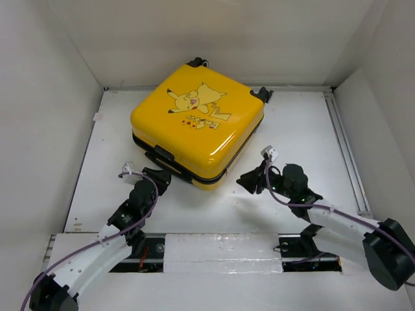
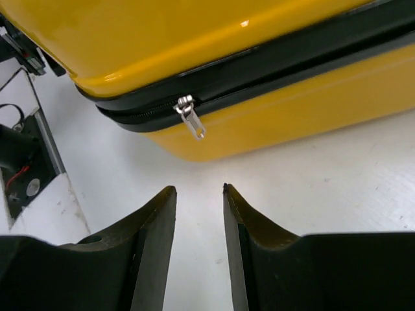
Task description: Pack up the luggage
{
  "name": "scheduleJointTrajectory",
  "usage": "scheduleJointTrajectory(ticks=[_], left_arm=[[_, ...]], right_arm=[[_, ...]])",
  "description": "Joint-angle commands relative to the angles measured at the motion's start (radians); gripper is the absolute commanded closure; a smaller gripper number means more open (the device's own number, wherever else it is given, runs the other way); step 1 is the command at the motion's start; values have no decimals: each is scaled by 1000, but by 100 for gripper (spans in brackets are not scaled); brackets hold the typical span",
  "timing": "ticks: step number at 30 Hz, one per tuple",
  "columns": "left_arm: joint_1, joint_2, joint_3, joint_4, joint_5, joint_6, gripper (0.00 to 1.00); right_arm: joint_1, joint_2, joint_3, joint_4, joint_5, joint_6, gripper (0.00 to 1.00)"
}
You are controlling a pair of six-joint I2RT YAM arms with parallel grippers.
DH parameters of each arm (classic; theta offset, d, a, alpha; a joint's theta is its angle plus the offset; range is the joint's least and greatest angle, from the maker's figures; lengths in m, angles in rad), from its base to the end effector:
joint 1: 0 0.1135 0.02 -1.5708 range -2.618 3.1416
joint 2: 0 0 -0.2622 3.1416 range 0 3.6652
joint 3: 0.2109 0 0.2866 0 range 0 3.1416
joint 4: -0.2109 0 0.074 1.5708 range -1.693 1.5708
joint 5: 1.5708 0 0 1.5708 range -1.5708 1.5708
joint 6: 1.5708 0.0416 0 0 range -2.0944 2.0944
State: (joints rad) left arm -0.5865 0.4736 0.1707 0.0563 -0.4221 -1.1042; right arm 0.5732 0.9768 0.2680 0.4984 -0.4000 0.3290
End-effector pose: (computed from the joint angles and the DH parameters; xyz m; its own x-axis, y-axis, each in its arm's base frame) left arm 0.1599 -0.0858 0.1794 -0.2468 -0.8142 -0.5256 -0.1033 0.5614 -0.8211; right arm 0.1886 0.1410 0.1705 -0.4308 0.0761 -0.8992 -0.7188 0.5735 0.3929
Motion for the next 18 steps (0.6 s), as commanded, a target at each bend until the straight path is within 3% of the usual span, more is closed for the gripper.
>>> scheduleJointTrajectory(ticks=[1, 6, 9, 18], left_arm=[[7, 16, -7, 118, 0, -34, 65], [16, 137, 3, 186, 28, -54, 65], [117, 198, 24, 195, 145, -54, 69], [165, 183, 7, 237, 172, -17, 74]], right_arm=[[19, 17, 17, 250, -2, -77, 59], [40, 161, 66, 370, -36, -126, 58], [50, 230, 97, 379, -49, -152, 58], [79, 296, 166, 327, -62, -186, 56]])
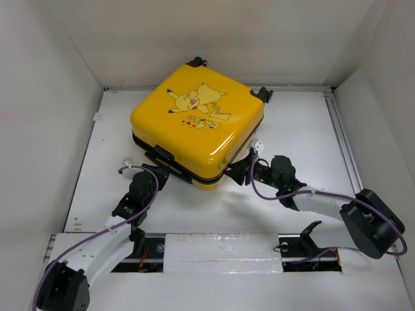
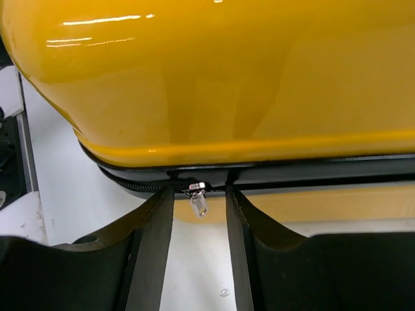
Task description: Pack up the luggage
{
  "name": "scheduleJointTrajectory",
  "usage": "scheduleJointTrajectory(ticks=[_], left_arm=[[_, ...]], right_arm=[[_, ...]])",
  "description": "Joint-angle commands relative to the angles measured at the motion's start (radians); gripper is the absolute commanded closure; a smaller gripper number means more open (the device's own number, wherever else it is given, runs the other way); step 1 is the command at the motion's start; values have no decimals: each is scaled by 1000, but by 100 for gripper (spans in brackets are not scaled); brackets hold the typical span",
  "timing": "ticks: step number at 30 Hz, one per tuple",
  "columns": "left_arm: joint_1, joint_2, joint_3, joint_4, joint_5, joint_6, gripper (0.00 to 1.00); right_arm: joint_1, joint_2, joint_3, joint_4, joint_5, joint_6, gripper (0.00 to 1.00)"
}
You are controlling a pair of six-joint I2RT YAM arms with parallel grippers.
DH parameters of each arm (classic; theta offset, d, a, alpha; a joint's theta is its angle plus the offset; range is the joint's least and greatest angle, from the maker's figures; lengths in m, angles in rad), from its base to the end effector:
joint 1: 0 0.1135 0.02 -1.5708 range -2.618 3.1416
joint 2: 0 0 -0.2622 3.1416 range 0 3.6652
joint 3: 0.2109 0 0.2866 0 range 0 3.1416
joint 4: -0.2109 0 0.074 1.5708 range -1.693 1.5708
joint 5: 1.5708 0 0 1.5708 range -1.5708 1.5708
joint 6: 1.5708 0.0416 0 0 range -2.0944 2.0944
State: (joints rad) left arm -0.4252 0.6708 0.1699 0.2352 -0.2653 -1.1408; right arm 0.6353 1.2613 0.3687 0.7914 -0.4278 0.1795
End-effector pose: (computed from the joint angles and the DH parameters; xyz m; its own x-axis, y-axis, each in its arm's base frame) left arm 0.1861 -0.0723 0.1646 -0.2521 -0.8488 -0.4648 -0.1476 0.5084 -0.8484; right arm 0.2103 0.1765 0.1714 -0.2357 0.0280 -0.9714 -0.8436 0.4903 0.2189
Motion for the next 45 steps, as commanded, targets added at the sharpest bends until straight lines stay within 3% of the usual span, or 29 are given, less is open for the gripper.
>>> scheduleJointTrajectory(ticks=[1, 12, 20, 33, 45], left_arm=[[3, -4, 8, 67, 15, 19, 74], [3, 93, 23, 95, 49, 55, 83], [3, -104, 23, -36, 116, 200, 93], [-44, -80, 71, -111, 254, 294, 94], [-44, 10, 80, -30, 322, 339, 95]], right_arm=[[17, 22, 65, 34, -34, -46, 56], [27, 55, 45, 58, -2, -11, 66], [27, 67, 22, 80, 9, 2, 63], [47, 24, -17, 68, 17, 20, 62], [56, 29, -4, 71, 46, 11, 63]])
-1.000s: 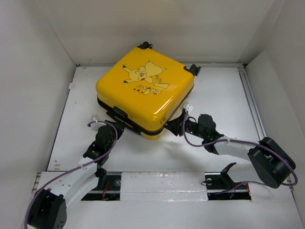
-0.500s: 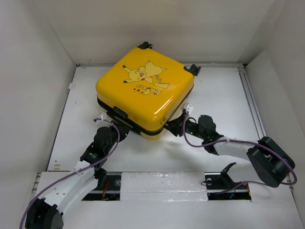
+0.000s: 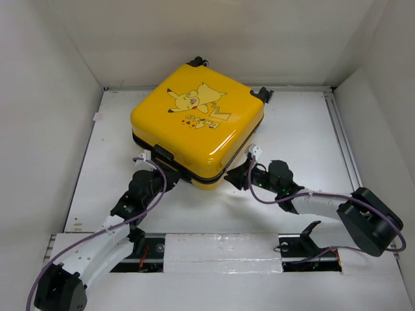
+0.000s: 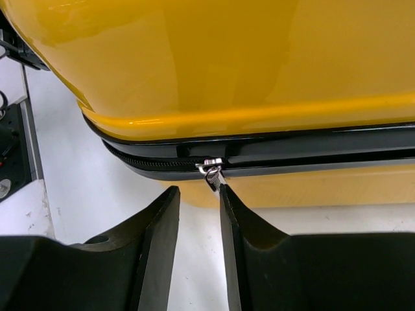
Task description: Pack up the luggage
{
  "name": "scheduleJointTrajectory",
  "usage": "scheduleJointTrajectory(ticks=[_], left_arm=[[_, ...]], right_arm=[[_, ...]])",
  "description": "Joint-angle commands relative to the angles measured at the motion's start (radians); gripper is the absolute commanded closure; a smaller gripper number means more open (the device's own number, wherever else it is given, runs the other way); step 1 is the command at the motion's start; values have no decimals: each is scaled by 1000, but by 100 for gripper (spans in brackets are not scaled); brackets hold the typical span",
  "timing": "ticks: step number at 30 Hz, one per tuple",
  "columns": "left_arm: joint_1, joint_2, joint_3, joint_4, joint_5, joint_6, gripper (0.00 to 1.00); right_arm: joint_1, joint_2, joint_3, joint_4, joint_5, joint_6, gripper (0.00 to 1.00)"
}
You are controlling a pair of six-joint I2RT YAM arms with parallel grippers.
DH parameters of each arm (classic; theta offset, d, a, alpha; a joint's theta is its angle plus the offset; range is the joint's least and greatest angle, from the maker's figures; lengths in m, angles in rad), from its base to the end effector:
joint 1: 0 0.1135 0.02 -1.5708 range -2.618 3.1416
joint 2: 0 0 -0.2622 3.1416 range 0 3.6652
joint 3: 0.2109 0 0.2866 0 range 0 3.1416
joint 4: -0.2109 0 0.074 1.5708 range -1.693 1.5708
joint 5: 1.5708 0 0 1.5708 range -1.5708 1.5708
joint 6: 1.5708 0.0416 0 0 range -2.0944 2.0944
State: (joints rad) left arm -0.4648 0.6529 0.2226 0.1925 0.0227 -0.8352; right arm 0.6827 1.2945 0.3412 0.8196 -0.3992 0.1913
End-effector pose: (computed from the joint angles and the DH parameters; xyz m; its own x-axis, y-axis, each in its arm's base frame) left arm 0.1818 -0.0922 0.1832 -0.4882 -0.5844 -0.6482 0.1578 0.6713 -0.7241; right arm 0.2000 0.1835 0.1570 -0.2689 0.0072 -0.9631 -0.8444 0.4792 0.2393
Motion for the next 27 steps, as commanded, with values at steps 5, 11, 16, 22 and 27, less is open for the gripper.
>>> scheduleJointTrajectory(ticks=[5, 11, 16, 22, 27], left_arm=[[-5, 50, 37, 33, 43, 44, 97], [-5, 79, 37, 82, 63, 53, 98], [-5, 132, 37, 153, 94, 53, 98], [-5, 250, 49, 301, 128, 24, 98], [-130, 367, 104, 360, 96, -2, 99]], right_arm=[[9, 38, 91, 24, 26, -26, 66], [9, 71, 91, 66, 66, -17, 90], [52, 56, 64, 112, 105, 14, 100], [211, -90, 10, -103, 259, 57, 100], [394, -198, -1, -347, 381, 146, 100]])
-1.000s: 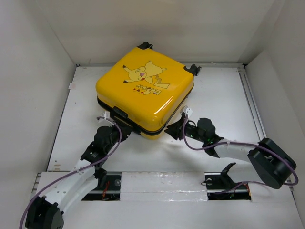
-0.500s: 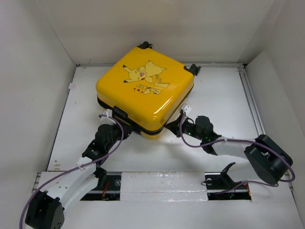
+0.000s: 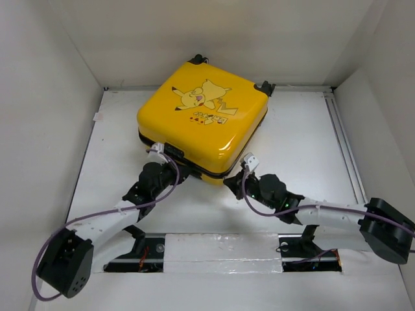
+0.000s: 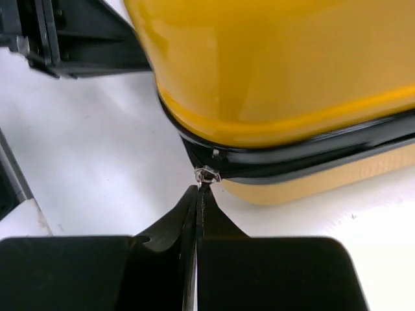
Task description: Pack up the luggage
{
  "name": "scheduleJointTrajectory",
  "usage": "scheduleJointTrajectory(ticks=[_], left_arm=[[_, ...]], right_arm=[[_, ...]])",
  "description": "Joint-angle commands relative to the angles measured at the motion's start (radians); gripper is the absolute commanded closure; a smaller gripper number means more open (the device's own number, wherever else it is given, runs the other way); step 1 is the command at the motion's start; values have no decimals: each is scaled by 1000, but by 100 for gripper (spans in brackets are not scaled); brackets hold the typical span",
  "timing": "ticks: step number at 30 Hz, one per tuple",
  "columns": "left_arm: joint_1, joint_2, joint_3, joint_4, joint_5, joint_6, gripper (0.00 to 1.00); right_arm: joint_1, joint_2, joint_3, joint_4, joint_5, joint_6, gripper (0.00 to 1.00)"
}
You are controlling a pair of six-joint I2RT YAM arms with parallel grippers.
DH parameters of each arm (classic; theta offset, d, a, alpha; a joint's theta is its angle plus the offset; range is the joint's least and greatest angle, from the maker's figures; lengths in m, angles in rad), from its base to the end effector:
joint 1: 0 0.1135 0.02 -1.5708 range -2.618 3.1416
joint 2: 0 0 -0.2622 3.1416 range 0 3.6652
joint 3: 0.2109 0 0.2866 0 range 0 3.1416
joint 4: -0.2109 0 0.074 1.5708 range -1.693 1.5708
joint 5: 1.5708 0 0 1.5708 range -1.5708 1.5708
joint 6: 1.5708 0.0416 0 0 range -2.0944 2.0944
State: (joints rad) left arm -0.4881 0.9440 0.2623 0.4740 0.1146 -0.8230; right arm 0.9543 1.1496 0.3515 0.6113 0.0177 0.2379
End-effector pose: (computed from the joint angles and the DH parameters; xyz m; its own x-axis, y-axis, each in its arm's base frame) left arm 0.2049 -0.1142 0.1721 -0.5379 -0.5391 -0.6481 0.2505 0.6319 -0.7335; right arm 0.1538 0.2158 0.1725 -0.2942 -0.0077 -0.9557 -0.7577 0.6113 0.2284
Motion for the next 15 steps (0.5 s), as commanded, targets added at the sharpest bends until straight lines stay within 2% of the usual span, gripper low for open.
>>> scheduleJointTrajectory(ticks=[1, 4, 6, 8, 12, 15], left_arm=[[-153, 90, 80, 89, -77, -15, 99], [-271, 166, 136, 98, -148, -36, 100], [-297, 202, 149, 161, -138, -59, 100], [-358, 246, 176, 175, -148, -82, 100], [-443, 256, 212, 175, -158, -93, 100], [-443, 168, 193, 105, -211, -102, 91]], right_arm=[[154, -53, -11, -153, 5, 113, 100], [265, -8, 39, -189, 76, 162, 100], [317, 65, 108, -189, 175, 173, 100], [327, 108, 145, -185, 304, 221, 100], [327, 147, 181, -134, 437, 232, 100], [327, 89, 141, -143, 473, 253, 100]])
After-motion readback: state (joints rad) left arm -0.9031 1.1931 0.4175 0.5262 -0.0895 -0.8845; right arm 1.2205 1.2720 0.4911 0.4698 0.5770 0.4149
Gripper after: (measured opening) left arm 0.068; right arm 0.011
